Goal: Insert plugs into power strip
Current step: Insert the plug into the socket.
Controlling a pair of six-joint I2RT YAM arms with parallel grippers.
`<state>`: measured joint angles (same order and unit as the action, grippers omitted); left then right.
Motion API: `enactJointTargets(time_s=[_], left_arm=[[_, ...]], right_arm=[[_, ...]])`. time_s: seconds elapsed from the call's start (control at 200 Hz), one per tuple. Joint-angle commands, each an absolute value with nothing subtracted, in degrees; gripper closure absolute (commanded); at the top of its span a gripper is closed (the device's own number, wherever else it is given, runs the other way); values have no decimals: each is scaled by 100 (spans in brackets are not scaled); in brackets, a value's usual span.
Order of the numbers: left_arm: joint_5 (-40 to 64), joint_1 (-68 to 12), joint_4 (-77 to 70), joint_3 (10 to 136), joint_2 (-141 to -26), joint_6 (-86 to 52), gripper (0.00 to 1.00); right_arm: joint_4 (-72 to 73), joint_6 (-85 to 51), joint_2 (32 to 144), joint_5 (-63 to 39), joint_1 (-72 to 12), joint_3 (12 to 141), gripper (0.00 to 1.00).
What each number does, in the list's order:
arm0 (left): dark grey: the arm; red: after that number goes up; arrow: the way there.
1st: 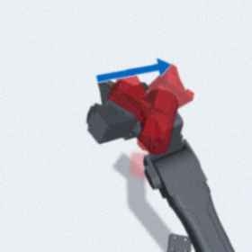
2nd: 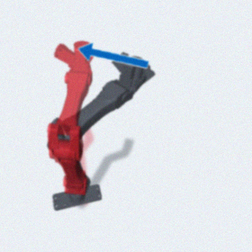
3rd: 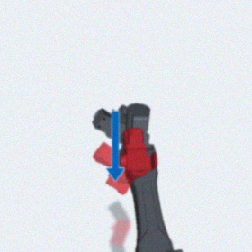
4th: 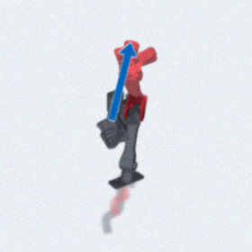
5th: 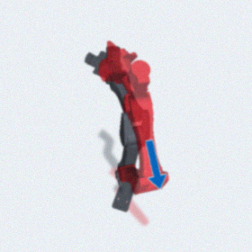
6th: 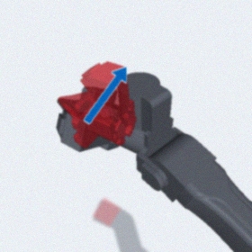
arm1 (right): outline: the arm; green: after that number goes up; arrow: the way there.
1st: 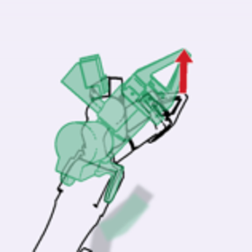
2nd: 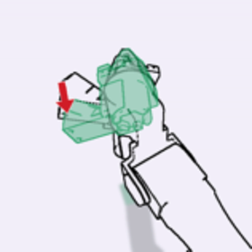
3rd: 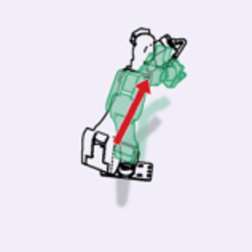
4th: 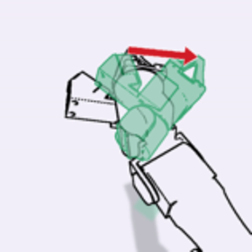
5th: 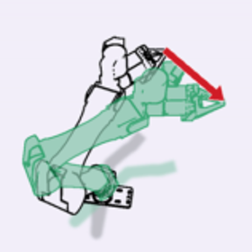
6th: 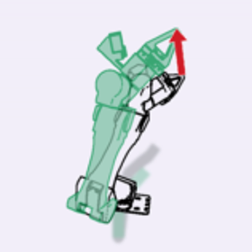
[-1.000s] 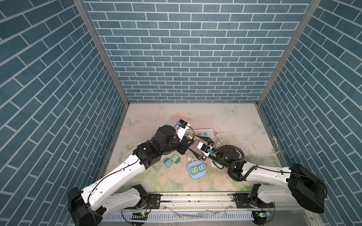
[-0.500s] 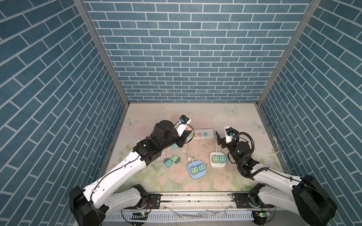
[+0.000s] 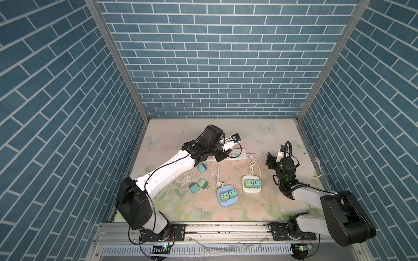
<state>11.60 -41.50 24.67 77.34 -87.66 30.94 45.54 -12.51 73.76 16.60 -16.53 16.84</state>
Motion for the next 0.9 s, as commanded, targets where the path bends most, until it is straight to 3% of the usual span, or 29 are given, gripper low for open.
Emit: enactJointTargets(time_s=[0.0, 0.25, 0.65, 0.895], left_arm=[[1129, -4114, 3006, 7910, -8938, 3980, 100], [1705, -4113, 3416, 8677, -9848, 4465, 100], [1746, -4308, 4184, 10317, -11641, 4379, 100], [1662, -4403, 4414, 10778, -12131, 4391, 100]], right_arm=[[5097, -1891, 7261, 2009, -1532, 1394, 18], [4921, -2434, 7326, 1151, -887, 1433, 18], [4815, -2626, 7460, 906, -687, 1534, 19], [4526, -2697, 7585, 819, -620, 1743, 20]])
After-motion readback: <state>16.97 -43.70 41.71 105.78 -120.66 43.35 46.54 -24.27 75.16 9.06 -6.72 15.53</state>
